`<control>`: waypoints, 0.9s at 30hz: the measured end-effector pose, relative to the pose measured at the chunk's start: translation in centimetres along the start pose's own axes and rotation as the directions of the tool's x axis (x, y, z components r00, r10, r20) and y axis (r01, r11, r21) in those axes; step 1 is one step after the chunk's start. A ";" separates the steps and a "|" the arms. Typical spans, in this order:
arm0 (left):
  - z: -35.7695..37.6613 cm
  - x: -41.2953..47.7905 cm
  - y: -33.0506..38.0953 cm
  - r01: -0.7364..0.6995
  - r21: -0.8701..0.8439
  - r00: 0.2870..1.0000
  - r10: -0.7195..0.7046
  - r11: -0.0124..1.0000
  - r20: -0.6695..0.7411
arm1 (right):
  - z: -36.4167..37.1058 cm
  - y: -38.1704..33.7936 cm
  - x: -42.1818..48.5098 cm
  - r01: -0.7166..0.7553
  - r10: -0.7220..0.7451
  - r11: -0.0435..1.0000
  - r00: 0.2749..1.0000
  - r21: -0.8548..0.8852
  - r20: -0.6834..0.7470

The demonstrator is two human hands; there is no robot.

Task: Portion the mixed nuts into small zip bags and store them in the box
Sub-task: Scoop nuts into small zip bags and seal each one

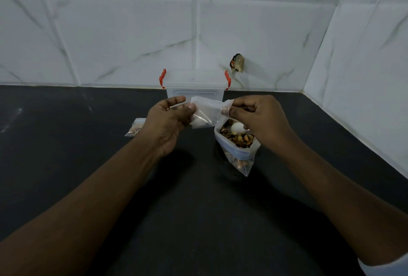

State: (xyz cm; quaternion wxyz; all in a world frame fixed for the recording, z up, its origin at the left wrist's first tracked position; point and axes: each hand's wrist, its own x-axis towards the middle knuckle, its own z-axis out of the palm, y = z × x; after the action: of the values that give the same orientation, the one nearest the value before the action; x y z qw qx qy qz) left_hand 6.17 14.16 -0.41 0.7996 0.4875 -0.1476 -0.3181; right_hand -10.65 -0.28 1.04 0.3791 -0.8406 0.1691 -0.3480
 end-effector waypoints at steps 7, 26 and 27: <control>-0.2 -0.2 0.2 0.046 0.051 0.988 -0.053 0.998 0.146 | -0.8 -0.3 0.2 -0.054 0.058 0.993 0.998 0.101 -0.033; 0.0 -1.4 -0.4 -0.654 0.698 0.743 0.421 0.292 0.521 | -0.3 -0.3 -0.1 -0.169 0.166 0.965 0.986 0.201 0.032; 0.2 -1.5 -0.7 -0.694 0.715 0.680 0.412 0.092 0.607 | 0.0 -0.5 -0.2 -0.160 0.152 0.962 0.987 0.222 0.054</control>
State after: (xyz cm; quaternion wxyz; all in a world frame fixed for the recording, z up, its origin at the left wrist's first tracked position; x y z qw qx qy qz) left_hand 4.70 14.73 -0.76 0.4128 0.7038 -0.5707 0.0927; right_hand -10.80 0.13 1.33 0.5016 -0.7822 0.1872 -0.3186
